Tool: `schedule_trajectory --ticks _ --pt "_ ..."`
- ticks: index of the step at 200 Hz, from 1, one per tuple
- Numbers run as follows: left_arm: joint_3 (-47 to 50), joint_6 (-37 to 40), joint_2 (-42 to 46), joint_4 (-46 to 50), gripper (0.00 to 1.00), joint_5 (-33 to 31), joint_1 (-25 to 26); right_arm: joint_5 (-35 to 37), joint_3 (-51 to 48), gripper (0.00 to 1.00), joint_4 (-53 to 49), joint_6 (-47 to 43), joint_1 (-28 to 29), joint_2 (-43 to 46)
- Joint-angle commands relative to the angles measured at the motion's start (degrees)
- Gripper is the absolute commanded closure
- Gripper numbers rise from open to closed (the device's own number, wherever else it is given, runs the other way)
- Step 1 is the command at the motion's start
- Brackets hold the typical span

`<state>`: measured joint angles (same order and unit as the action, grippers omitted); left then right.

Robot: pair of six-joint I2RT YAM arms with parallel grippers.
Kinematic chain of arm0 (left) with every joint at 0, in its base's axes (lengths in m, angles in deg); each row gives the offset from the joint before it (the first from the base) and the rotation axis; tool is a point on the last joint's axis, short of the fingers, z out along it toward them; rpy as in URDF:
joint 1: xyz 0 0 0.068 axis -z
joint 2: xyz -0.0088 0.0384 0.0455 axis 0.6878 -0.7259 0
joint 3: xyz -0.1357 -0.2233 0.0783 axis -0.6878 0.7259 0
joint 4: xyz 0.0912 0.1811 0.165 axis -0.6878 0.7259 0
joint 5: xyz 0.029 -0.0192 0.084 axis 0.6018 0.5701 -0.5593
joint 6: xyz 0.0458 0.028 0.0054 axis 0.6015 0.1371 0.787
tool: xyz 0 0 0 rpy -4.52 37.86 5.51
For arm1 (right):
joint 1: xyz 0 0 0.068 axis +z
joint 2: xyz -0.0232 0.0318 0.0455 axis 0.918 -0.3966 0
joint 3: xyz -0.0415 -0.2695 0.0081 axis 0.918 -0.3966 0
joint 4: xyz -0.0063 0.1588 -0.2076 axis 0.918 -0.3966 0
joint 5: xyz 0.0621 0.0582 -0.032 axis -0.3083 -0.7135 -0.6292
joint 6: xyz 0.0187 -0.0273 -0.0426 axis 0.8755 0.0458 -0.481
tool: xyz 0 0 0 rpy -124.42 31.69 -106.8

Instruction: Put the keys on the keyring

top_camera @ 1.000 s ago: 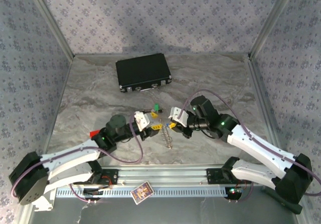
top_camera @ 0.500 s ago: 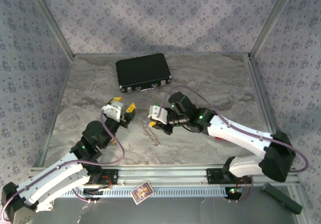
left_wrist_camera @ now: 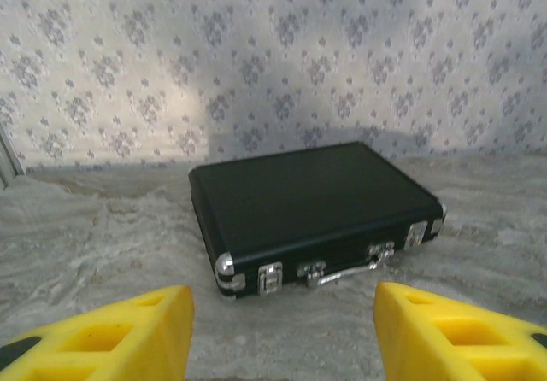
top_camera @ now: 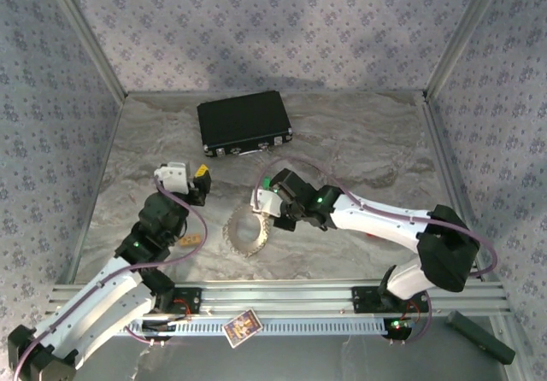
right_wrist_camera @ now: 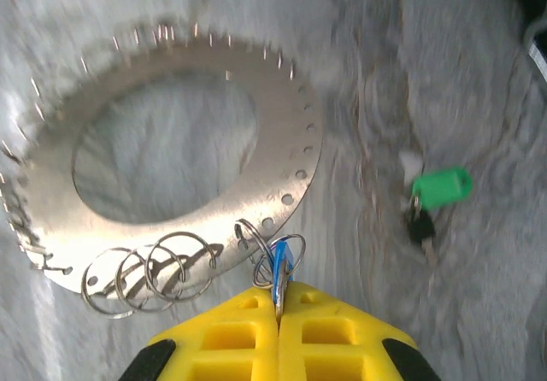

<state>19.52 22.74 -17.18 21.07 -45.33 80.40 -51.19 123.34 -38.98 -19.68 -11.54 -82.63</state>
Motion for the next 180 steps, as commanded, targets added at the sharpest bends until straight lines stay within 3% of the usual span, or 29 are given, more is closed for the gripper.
schedule_trajectory --ticks 1,101,142,180 --pt "-0.67 -2.09 -0.69 -0.07 0.43 0.38 -0.43 7.07 -1.09 1.0 -7.37 -3.38 -0.67 -1.27" --pt "1.68 -5.41 0.15 1.82 0.44 -0.19 -0.74 15.39 -1.93 1.0 -16.23 -10.48 -2.92 -8.22" --pt "1.73 -5.64 -0.27 1.44 0.44 0.61 -0.83 13.64 -1.73 0.76 -18.24 -10.24 -3.65 -7.85" --pt "1.64 -5.39 -1.78 0.96 0.44 4.33 -0.89 4.8 -1.7 0.71 -16.65 -4.77 -6.82 0.76"
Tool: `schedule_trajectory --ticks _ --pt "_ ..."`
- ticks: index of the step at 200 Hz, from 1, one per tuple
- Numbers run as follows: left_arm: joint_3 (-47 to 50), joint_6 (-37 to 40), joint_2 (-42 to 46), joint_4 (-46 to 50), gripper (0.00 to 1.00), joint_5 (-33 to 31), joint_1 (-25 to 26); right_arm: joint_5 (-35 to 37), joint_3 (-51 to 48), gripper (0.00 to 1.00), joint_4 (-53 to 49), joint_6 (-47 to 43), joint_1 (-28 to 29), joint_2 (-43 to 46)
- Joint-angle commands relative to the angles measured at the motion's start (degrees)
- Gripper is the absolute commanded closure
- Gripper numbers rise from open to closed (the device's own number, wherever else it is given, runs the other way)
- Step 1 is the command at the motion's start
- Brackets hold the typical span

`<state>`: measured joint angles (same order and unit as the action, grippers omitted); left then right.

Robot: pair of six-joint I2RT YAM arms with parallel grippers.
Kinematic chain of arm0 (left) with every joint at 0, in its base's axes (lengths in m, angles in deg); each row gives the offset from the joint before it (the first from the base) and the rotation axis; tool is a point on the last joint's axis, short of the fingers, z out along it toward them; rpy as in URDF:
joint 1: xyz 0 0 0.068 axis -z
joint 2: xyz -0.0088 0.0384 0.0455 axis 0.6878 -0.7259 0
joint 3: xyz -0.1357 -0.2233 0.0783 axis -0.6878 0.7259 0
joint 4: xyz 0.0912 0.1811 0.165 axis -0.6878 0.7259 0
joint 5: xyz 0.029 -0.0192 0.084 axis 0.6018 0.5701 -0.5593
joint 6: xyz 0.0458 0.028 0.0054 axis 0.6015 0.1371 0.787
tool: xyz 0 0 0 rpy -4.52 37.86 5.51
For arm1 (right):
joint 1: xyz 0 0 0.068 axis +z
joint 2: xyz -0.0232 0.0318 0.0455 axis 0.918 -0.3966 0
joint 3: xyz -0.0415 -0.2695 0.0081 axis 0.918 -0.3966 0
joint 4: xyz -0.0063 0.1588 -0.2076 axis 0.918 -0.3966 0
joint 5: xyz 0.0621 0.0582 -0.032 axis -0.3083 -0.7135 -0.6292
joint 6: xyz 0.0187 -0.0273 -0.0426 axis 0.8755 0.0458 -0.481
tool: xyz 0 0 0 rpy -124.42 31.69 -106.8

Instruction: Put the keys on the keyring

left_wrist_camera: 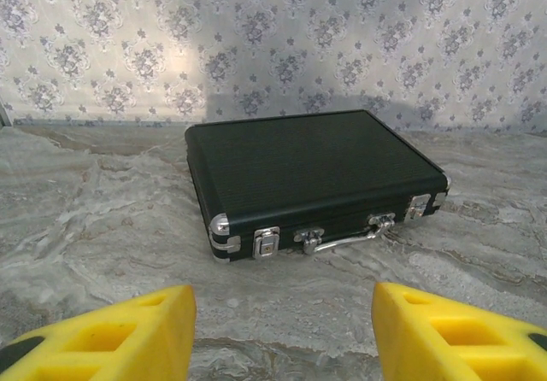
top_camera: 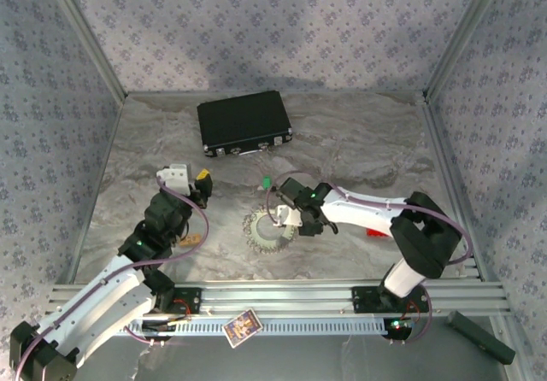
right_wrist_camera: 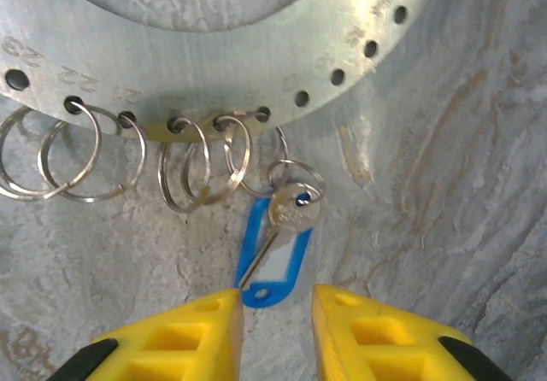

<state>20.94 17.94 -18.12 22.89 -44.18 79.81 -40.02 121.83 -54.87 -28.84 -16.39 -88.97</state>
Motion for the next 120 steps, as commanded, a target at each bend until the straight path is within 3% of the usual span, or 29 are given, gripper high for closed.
schedule_trajectory --ticks 1,30,59,91,120 --pt "0.22 -0.61 -0.88 -0.86 0.44 3.27 -0.27 -6.69 -0.25 0.71 -0.56 4.7 -2.07 7.48" --pt "-0.39 -0.77 -3.68 -0.24 0.44 8.72 -0.27 -16.65 -4.83 0.67 10.85 16.82 -3.38 18.4" --pt "-0.62 -3.2 -6.86 -0.53 0.44 13.65 -0.25 -16.66 -14.6 0.65 22.83 37.27 -2.09 26.35" --pt "-0.67 -8.18 -9.81 0.0 0.44 16.58 -0.17 -9.53 -18.57 0.68 19.0 58.27 -1.28 27.19" --pt "-0.4 -14.4 -11.81 -0.07 0.46 17.44 -0.23 -18.88 -18.92 0.69 16.71 66.62 -2.92 23.62"
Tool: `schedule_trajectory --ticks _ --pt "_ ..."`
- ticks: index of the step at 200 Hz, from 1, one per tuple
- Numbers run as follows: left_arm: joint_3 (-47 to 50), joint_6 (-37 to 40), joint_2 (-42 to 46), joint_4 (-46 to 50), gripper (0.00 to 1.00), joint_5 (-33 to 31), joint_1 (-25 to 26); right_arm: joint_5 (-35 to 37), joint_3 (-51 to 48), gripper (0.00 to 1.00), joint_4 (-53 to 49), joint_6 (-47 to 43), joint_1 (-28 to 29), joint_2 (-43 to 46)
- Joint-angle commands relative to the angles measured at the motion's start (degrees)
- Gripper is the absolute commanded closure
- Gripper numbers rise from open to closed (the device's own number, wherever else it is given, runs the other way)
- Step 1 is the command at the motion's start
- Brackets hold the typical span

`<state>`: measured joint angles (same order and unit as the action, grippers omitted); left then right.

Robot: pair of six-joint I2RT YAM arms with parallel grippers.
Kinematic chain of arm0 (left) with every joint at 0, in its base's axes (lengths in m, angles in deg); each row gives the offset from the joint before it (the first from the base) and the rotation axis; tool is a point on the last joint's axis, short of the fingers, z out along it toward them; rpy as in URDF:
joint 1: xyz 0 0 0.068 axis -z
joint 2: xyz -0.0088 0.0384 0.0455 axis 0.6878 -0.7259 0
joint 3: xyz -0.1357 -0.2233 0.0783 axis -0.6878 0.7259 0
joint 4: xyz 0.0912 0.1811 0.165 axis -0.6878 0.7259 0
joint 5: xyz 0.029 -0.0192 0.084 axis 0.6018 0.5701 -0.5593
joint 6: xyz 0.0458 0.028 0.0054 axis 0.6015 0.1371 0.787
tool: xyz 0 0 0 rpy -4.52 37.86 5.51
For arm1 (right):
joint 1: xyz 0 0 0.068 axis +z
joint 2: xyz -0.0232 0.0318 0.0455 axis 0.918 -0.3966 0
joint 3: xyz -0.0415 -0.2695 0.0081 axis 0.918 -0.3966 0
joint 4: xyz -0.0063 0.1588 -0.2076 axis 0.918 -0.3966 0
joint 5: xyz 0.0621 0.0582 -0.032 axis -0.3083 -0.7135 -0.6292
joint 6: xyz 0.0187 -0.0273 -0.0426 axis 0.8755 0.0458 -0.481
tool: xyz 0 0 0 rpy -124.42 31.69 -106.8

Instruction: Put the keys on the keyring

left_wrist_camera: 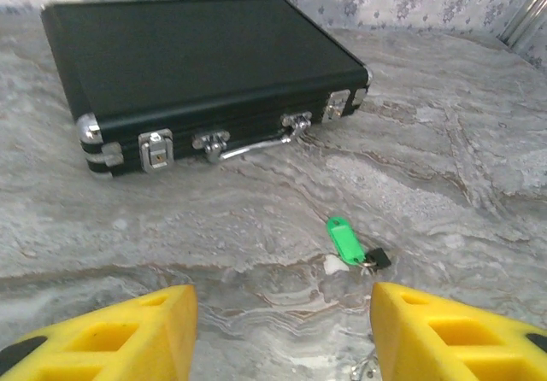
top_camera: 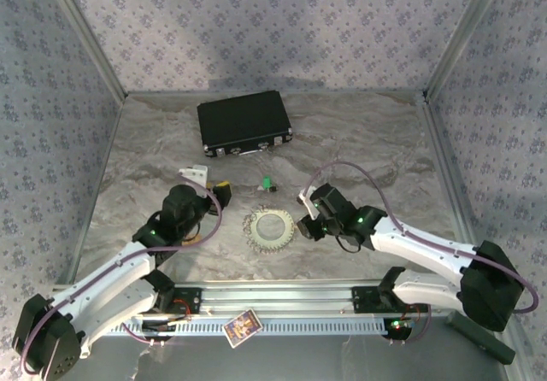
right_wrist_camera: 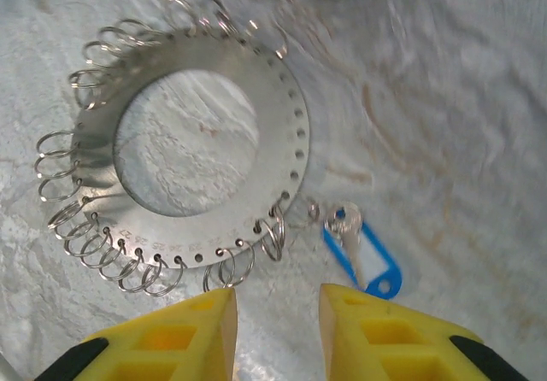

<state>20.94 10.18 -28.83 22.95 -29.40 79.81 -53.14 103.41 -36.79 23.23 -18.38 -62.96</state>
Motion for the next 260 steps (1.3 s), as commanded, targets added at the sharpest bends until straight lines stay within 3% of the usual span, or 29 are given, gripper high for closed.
schedule_trajectory --ticks 1,67,132,196,260 --pt "-0.44 -6.83 -1.19 -0.09 0.46 2.79 -0.19 -6.15 -0.51 0.69 -1.37 14.69 -0.95 -2.53" --pt "-4.34 -13.08 -8.34 4.09 0.46 7.62 0.69 -11.7 -1.77 0.67 6.58 23.03 -0.26 -9.61" --pt "-5.1 -12.47 -10.17 3.91 0.46 7.6 0.99 -11.96 0.38 0.77 5.11 22.43 1.49 -13.91" --pt "-4.79 -11.6 -9.9 3.74 0.46 7.15 0.99 -8.08 2.83 0.73 1.72 20.5 1.86 -11.63" --pt "-4.51 -10.97 -9.23 3.67 0.46 6.79 0.99 -9.57 5.81 0.73 1.27 18.86 1.52 -17.24"
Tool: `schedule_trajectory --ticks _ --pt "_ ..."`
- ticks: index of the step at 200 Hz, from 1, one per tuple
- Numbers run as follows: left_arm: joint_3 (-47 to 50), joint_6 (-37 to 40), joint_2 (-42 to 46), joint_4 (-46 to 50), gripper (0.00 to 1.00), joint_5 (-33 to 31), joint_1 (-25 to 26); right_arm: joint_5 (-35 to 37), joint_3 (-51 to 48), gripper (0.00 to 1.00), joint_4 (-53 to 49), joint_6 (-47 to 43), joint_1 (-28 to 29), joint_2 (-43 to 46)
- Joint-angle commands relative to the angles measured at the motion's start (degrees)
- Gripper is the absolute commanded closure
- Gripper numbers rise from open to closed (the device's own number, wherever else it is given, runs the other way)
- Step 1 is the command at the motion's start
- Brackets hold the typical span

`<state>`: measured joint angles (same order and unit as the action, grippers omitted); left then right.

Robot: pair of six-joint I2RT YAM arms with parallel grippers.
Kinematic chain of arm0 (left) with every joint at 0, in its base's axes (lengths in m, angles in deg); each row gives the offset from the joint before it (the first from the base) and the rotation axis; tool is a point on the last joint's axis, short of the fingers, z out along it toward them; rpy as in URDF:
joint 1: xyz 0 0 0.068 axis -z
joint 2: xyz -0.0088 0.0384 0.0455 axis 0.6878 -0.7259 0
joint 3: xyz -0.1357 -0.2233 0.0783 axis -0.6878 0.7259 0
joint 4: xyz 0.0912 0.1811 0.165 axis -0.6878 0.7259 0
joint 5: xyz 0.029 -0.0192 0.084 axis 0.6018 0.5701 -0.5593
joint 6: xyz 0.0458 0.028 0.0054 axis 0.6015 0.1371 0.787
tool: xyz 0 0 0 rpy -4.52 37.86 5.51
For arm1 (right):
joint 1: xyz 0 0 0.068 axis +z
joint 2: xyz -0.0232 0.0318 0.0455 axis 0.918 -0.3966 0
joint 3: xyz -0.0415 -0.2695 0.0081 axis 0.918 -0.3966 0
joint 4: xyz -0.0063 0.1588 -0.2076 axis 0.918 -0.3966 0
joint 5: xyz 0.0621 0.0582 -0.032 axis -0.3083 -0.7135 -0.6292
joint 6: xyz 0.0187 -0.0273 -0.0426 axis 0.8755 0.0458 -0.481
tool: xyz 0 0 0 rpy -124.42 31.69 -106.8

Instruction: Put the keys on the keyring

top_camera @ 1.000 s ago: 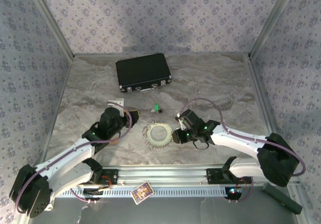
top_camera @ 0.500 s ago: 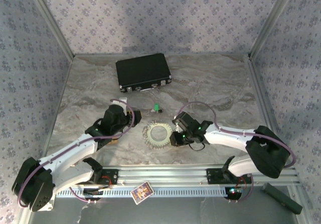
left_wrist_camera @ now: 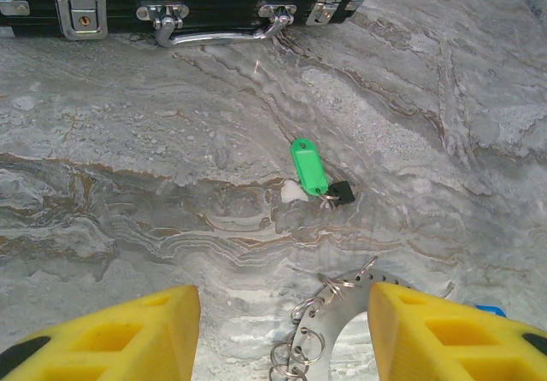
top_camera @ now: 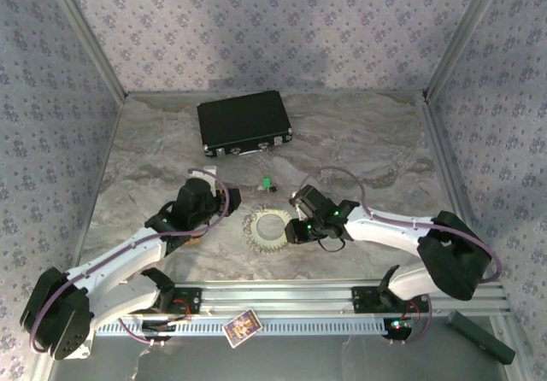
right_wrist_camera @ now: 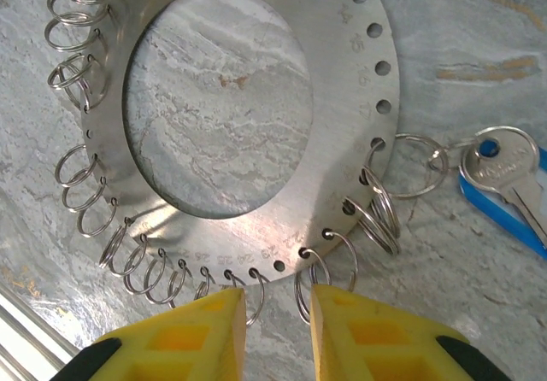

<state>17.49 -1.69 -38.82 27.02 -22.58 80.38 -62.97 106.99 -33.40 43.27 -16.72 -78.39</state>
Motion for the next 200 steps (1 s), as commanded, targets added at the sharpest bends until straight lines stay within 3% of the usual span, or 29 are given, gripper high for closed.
schedule_trajectory --ticks 1,56,134,200 --pt "-1.07 0.89 0.77 -0.41 0.46 -0.03 0.43 0.33 2.31 0.73 -2.13 -1.18 -0.15 -1.83" --pt "-0.23 0.9 1.74 -0.68 0.46 -0.49 0.38 4.07 2.93 0.73 -5.56 -0.7 -0.6 -2.89" --pt "-0.18 1.12 1.68 -0.9 0.46 -0.65 0.39 0.5 4.24 0.74 -5.06 -1.59 -0.18 -5.12" --pt "-0.1 1.24 1.79 -0.94 0.46 -0.65 0.42 6.02 5.97 0.72 -9.4 -2.11 0.43 -2.15"
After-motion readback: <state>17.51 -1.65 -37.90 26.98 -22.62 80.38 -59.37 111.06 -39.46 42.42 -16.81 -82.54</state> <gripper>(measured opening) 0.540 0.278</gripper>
